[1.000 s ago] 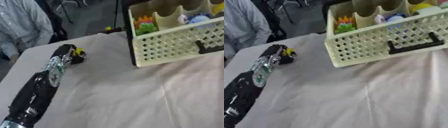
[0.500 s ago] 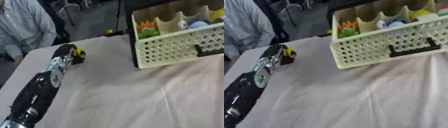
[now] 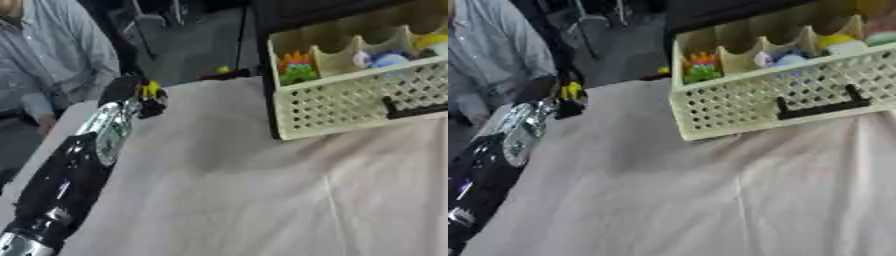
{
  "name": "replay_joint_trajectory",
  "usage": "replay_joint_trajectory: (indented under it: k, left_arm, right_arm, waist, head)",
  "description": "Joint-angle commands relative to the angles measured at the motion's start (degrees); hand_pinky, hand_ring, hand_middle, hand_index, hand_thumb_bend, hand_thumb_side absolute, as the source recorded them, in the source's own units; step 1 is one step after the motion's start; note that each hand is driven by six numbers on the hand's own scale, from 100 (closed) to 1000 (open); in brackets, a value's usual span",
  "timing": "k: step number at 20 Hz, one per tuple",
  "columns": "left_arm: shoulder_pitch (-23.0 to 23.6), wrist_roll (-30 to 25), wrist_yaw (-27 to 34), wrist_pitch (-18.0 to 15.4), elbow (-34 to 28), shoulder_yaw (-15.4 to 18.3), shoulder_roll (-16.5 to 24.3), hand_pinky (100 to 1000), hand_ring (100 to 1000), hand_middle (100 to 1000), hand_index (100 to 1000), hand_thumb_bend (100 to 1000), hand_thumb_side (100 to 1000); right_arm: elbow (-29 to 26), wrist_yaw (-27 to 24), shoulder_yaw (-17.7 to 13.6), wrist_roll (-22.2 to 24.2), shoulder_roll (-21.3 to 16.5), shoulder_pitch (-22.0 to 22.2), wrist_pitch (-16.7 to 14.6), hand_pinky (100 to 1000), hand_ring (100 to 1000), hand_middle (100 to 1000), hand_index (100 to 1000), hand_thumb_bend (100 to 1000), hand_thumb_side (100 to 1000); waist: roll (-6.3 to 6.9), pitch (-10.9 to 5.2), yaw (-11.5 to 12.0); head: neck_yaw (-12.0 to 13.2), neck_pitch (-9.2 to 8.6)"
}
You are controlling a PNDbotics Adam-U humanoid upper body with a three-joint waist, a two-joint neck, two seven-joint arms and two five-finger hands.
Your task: Pick up objects from table and place into drawer.
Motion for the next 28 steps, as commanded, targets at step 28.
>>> replay_joint_trajectory:
  k: [28]
  left_arm:
    - [-6.98,-5.40,20.96,3.28,-32.89,-12.49,-6.81,149,387,364,748,100,567]
  right_arm:
    - [-0.90,-4.70,1.91,5.01,0.94,-0.72,0.91,570,527,599,616,100,741]
  waist:
    - [0.51,-9.82,1.30]
  head:
    - [-4.32,6.68]
